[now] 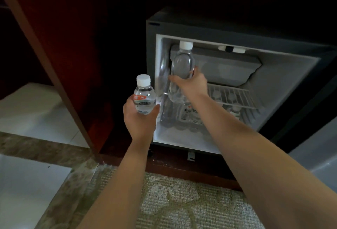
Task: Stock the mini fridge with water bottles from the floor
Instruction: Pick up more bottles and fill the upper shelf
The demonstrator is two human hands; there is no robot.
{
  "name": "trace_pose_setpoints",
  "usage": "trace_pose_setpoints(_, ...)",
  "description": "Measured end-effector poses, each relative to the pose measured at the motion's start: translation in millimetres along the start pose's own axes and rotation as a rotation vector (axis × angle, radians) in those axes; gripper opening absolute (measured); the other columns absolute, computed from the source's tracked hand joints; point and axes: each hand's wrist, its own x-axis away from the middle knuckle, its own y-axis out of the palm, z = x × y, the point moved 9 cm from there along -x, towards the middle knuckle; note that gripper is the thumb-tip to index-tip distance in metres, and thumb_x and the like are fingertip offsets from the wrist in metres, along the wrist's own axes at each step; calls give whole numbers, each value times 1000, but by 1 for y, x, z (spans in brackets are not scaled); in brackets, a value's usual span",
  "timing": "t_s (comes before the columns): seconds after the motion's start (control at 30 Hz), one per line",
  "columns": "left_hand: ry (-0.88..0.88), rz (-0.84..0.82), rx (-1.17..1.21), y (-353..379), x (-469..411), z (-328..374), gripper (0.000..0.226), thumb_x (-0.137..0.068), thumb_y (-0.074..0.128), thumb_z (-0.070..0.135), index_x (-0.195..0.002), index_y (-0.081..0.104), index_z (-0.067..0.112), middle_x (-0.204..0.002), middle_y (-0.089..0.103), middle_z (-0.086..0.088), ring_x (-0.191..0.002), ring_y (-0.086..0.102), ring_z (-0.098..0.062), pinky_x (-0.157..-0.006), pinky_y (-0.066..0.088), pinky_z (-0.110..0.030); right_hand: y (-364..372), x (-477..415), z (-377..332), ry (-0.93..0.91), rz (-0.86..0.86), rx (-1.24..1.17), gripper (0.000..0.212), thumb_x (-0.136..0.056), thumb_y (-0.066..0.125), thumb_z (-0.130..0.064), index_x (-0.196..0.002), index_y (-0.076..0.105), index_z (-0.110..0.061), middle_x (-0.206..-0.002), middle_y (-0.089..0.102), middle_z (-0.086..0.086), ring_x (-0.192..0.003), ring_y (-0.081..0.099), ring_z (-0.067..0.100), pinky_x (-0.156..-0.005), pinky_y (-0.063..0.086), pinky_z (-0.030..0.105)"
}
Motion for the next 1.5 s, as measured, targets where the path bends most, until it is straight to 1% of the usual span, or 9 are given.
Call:
trace_pose_setpoints(0.1, -16, -7, 13, 0, -6, -2, 51, -60, 82, 31, -103, 53, 34, -103, 63, 1, -98, 63, -21, -84, 54, -44, 5, -6, 1, -15, 24, -30, 59, -76, 78, -36, -123, 48, -17, -90, 53, -14, -81, 54, 8, -75, 49, 26)
trace_pose_setpoints(0.17, -33, -9, 16, -1, -10, -4, 50, -58, 80, 36, -99, 51, 39, -102, 63, 1, -96, 64, -21, -82, 55, -44, 10, -11, 2, -25, 41, -47, 56, -77, 77, -35, -122, 48, -17, -90, 51, -15, -82, 54, 9, -73, 48, 25)
trace_pose_setpoints(0.3, -46, 5, -3, -5, -12, -11, 58, -58, 79, 37, -110, 54, 28, -105, 62, -1, -99, 62, -21, -83, 55, -45, 16, -20, 6, -22, 62, -71, 50, -78, 74, -35, -117, 48, -18, -86, 53, -15, -77, 56, 7, -61, 45, 19)
trace_pose_setpoints(0.4, -67, -4, 7, -5, -13, -20, 61, -55, 77, 45, -110, 54, 27, -104, 63, -2, -95, 64, -23, -79, 56, -47, 18, -33, 6, -21, 70, -58, 55, -78, 74, -36, -122, 47, -18, -99, 56, -8, -90, 58, 14, -70, 50, 25)
trace_pose_setpoints(0.53, -58, -21, -1, -2, -12, -23, 55, -64, 83, 24, -112, 56, 23, -108, 62, -2, -99, 62, -19, -85, 55, -43, 15, -54, 6, -1, 108, -42, 66, -74, 77, -38, -127, 45, -16, -116, 55, 4, -105, 57, 22, -84, 50, 33)
trace_pose_setpoints(0.67, -18, -43, -17, 3, -17, -18, 57, -63, 85, 22, -113, 57, 21, -109, 62, 0, -102, 61, -17, -87, 54, -42, 20, -63, 12, 15, 127, -56, 67, -76, 76, -39, -129, 43, -13, -125, 55, 7, -112, 55, 24, -95, 47, 38)
trace_pose_setpoints(0.97, -40, -45, -14, 8, -21, -26, 59, -63, 85, 23, -114, 57, 19, -110, 62, -1, -101, 62, -17, -87, 54, -41, 42, -77, 7, -51, 109, -149, 65, -81, 73, -28, -133, 37, -15, -124, 57, 7, -109, 58, 26, -80, 46, 28)
trace_pose_setpoints(1.3, -53, -62, -19, 2, -18, -22, 57, -64, 85, 21, -112, 55, 18, -111, 61, -2, -102, 61, -17, -86, 54, -40, 45, -64, 20, -19, 13, -141, 80, -78, 76, -30, -142, 30, -17, -135, 51, 5, -121, 52, 22, -95, 46, 33)
trace_pose_setpoints(1.5, -77, -133, -15, -10, -19, -13, 51, -65, 83, 20, -105, 51, 21, -101, 62, 1, -93, 63, -13, -80, 54, -28, 14, -2, -4, -225, 306, 85, 45, -85, 64, -17, -126, 47, -8, -124, 52, 5, -107, 51, 16, -84, 41, 25)
